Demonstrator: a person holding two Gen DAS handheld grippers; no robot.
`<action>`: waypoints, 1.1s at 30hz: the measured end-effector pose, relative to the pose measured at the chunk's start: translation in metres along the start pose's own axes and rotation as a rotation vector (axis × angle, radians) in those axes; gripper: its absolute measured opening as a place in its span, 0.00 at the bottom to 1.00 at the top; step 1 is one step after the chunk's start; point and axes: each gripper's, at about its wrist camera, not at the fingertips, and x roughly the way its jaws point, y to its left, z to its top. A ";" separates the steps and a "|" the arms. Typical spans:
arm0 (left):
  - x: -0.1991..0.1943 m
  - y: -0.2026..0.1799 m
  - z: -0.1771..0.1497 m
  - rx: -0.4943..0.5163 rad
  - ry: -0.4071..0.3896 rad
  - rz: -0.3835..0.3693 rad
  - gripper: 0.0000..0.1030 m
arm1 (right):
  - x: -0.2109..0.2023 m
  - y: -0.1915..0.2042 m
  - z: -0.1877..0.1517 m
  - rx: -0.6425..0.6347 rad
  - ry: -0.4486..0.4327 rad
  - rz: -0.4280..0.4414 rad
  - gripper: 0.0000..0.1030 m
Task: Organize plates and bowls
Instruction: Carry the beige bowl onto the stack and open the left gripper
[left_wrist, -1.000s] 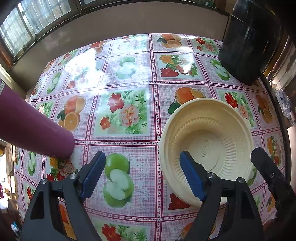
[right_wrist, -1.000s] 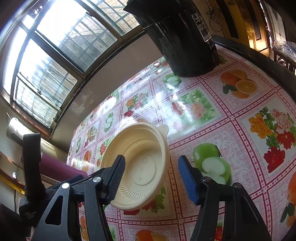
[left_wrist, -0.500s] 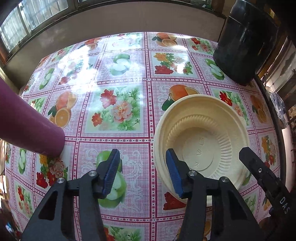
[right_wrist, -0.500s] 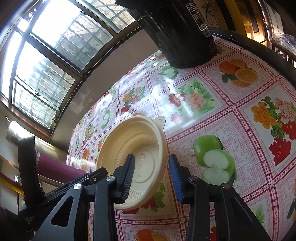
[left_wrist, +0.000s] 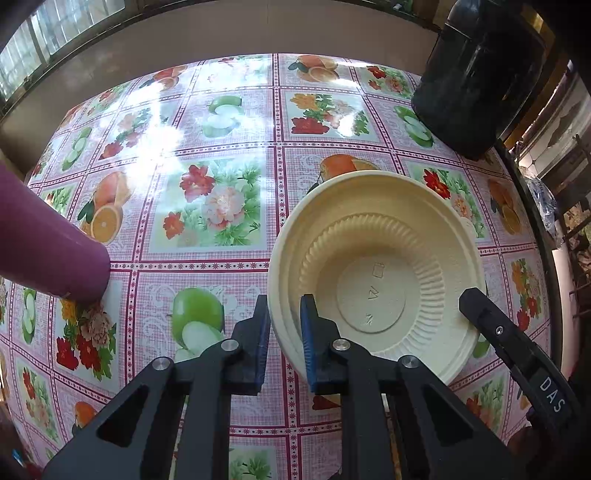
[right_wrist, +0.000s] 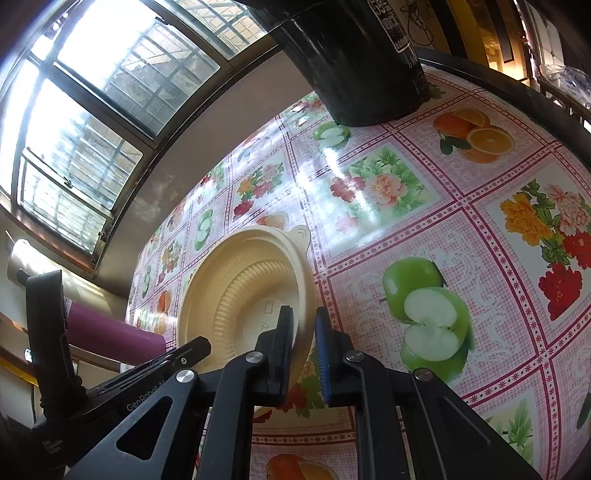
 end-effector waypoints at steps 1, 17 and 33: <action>-0.001 0.002 -0.002 -0.004 0.001 -0.003 0.13 | -0.001 0.001 -0.001 -0.002 0.003 0.002 0.11; -0.067 0.048 -0.097 -0.117 -0.095 0.020 0.14 | -0.044 0.036 -0.071 -0.105 0.070 0.084 0.11; -0.182 0.136 -0.239 -0.220 -0.275 0.086 0.15 | -0.144 0.135 -0.195 -0.337 0.069 0.307 0.11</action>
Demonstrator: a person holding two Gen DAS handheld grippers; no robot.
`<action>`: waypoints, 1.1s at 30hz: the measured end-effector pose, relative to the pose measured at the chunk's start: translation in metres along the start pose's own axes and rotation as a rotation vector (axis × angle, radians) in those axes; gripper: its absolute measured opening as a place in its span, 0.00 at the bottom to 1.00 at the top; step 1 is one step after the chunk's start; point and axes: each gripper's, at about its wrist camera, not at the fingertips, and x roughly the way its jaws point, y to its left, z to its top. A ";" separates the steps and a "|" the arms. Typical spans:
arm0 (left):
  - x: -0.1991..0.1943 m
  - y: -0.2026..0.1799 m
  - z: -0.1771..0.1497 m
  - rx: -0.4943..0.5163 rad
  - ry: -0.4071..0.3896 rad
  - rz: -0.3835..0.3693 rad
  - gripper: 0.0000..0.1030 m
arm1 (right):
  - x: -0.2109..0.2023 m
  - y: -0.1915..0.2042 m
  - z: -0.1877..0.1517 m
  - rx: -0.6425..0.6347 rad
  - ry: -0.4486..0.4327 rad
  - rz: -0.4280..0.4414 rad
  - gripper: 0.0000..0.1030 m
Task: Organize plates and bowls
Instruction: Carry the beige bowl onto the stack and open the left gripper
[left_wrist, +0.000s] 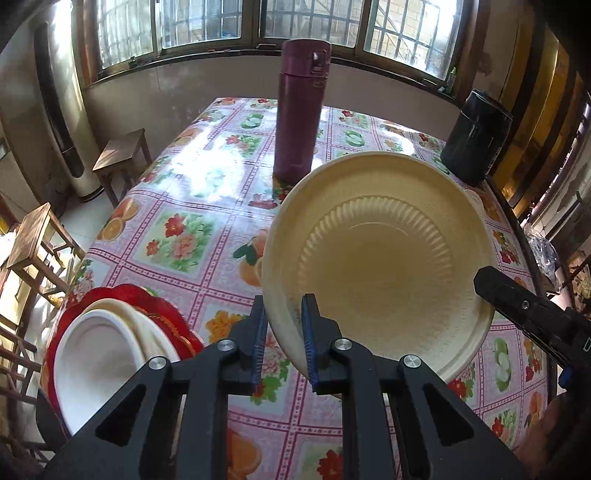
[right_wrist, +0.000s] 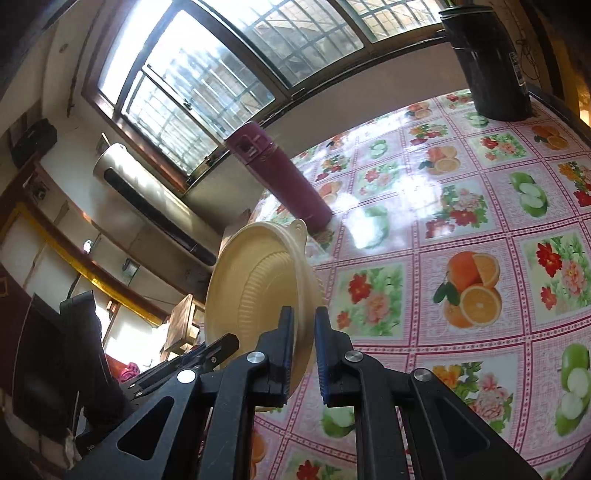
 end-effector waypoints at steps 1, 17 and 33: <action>-0.008 0.011 -0.003 -0.014 -0.010 0.001 0.15 | 0.001 0.013 -0.004 -0.020 0.002 0.013 0.11; -0.075 0.133 -0.053 -0.130 -0.139 0.191 0.15 | 0.060 0.156 -0.074 -0.252 0.128 0.114 0.11; -0.040 0.161 -0.081 -0.150 -0.033 0.208 0.16 | 0.093 0.171 -0.116 -0.381 0.154 0.002 0.13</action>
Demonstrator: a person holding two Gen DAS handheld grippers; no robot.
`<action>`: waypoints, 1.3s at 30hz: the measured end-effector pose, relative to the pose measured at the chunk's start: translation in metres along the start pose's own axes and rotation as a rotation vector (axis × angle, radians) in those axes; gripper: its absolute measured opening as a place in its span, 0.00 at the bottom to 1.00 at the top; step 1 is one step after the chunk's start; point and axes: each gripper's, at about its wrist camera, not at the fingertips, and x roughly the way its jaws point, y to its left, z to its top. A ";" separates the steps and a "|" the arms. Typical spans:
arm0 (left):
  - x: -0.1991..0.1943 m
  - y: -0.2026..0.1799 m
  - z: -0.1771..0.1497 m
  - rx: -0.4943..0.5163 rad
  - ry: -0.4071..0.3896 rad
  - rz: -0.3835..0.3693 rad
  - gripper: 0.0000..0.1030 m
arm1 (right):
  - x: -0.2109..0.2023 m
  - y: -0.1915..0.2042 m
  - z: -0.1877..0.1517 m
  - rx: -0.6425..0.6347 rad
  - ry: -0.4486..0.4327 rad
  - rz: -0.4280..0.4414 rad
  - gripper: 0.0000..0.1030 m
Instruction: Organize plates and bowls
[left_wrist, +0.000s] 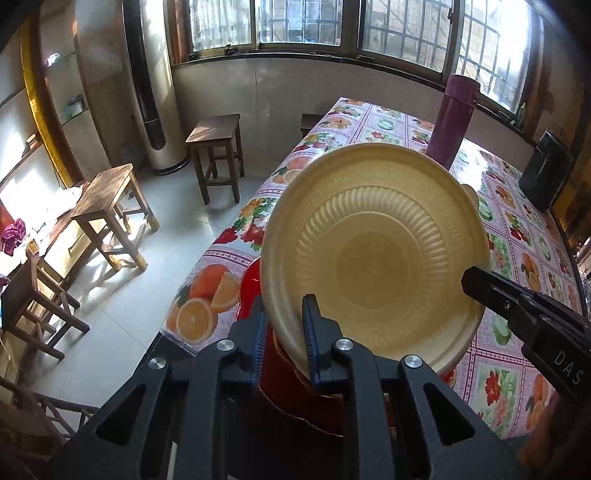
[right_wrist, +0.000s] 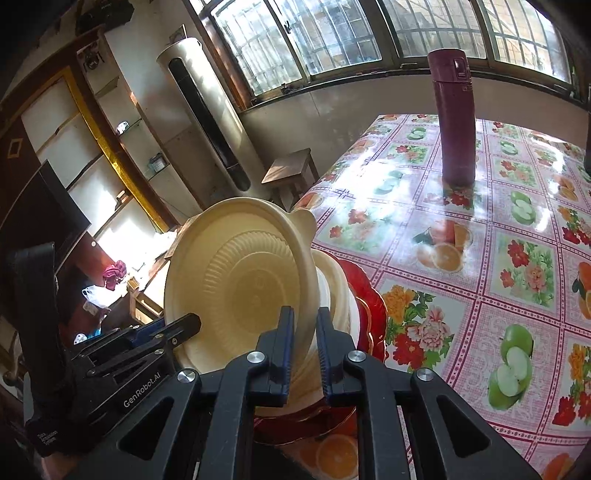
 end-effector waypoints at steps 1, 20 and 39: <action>0.001 0.000 0.000 0.000 0.004 -0.001 0.16 | 0.001 0.000 -0.001 -0.006 -0.001 -0.005 0.14; -0.003 0.008 -0.008 -0.016 -0.042 0.067 0.55 | -0.017 0.015 -0.006 -0.139 -0.105 -0.066 0.24; -0.055 -0.002 -0.012 0.032 -0.321 0.281 0.80 | -0.031 0.000 -0.015 -0.120 -0.173 -0.036 0.36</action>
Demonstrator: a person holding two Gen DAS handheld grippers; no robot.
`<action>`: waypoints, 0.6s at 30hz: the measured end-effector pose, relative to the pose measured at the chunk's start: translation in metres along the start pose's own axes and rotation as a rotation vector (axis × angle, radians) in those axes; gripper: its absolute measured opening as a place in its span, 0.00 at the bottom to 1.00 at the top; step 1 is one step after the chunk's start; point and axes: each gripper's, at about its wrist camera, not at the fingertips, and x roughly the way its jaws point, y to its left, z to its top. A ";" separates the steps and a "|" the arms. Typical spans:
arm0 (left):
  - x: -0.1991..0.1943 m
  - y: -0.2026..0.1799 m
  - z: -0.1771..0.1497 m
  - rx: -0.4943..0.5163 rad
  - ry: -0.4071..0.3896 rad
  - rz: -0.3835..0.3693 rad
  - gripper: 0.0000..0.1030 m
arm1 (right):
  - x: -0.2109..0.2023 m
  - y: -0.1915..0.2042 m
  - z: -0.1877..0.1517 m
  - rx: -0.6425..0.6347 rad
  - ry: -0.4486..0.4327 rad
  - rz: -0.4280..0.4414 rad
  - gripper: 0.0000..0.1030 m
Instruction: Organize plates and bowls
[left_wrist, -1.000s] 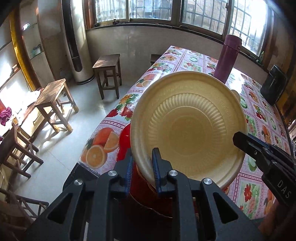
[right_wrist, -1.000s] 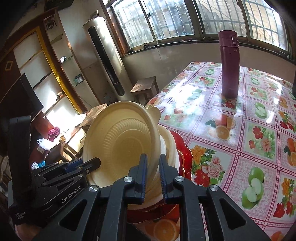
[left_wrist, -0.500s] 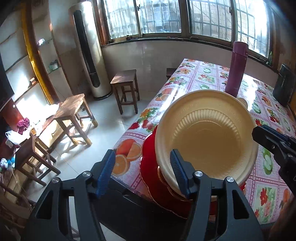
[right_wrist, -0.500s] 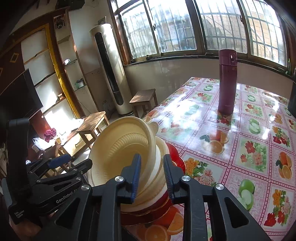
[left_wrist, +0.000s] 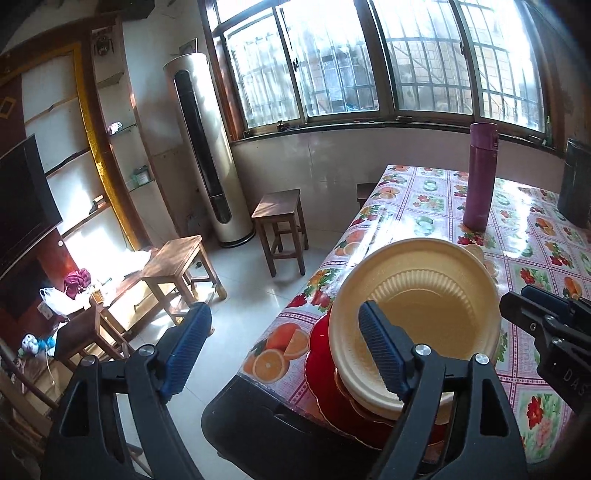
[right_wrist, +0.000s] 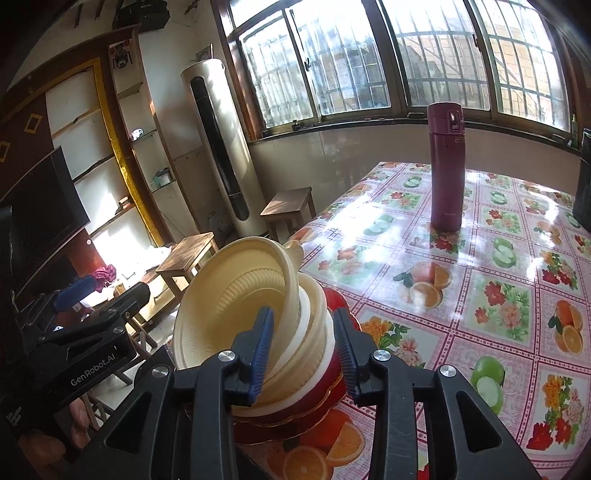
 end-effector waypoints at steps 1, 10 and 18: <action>-0.001 0.000 0.000 0.000 -0.002 0.000 0.80 | -0.002 -0.001 -0.001 0.003 -0.005 0.001 0.37; -0.010 -0.005 -0.001 -0.004 -0.027 0.004 0.81 | -0.018 -0.005 -0.014 -0.002 -0.072 0.039 0.48; -0.016 -0.010 -0.003 -0.012 -0.040 -0.002 0.82 | -0.025 -0.005 -0.025 -0.009 -0.092 0.047 0.60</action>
